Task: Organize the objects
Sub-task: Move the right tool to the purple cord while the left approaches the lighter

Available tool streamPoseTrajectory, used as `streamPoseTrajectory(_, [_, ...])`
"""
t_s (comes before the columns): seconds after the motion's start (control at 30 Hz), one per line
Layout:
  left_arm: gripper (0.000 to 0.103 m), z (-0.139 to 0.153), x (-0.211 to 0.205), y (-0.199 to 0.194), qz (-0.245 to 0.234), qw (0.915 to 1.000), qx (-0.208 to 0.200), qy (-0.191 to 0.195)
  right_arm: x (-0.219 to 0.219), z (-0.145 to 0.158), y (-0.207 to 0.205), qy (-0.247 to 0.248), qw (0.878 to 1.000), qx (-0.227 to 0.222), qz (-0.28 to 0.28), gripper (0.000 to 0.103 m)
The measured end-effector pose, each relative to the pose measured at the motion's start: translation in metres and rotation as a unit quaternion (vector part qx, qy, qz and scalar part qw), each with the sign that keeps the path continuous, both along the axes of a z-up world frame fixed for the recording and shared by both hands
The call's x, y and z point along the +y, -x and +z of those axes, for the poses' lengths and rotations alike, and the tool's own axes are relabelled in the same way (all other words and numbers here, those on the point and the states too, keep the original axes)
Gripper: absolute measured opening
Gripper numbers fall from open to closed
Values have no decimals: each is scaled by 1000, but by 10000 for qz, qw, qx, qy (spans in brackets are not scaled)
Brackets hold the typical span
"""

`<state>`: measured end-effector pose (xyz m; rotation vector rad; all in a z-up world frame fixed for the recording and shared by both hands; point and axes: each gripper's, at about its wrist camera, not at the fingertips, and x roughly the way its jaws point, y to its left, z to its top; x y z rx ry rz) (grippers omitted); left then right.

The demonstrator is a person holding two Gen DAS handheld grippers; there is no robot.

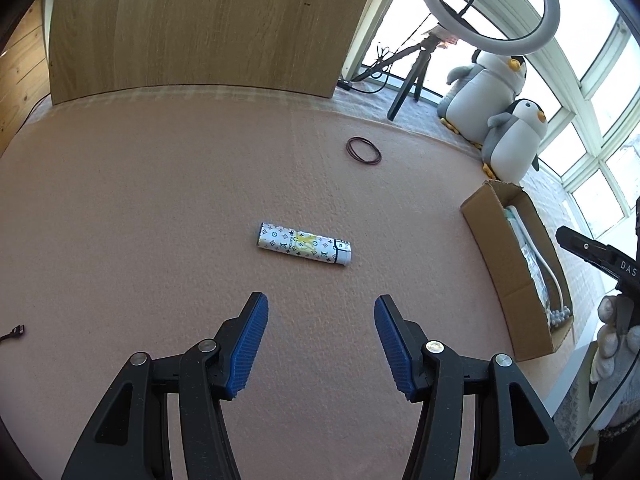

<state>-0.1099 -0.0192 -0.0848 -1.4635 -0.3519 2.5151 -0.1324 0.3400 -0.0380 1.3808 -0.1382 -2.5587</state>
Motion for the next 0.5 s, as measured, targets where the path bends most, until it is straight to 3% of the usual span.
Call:
streamPoseTrajectory(0.3, [59, -9, -7, -7, 118, 9999, -79, -86, -71, 17, 39, 223, 9954, 149, 914, 55])
streamPoseTrajectory(0.5, [59, -11, -32, -26, 381, 9990, -118, -184, -108, -9, 88, 563, 9886, -363, 1350, 46])
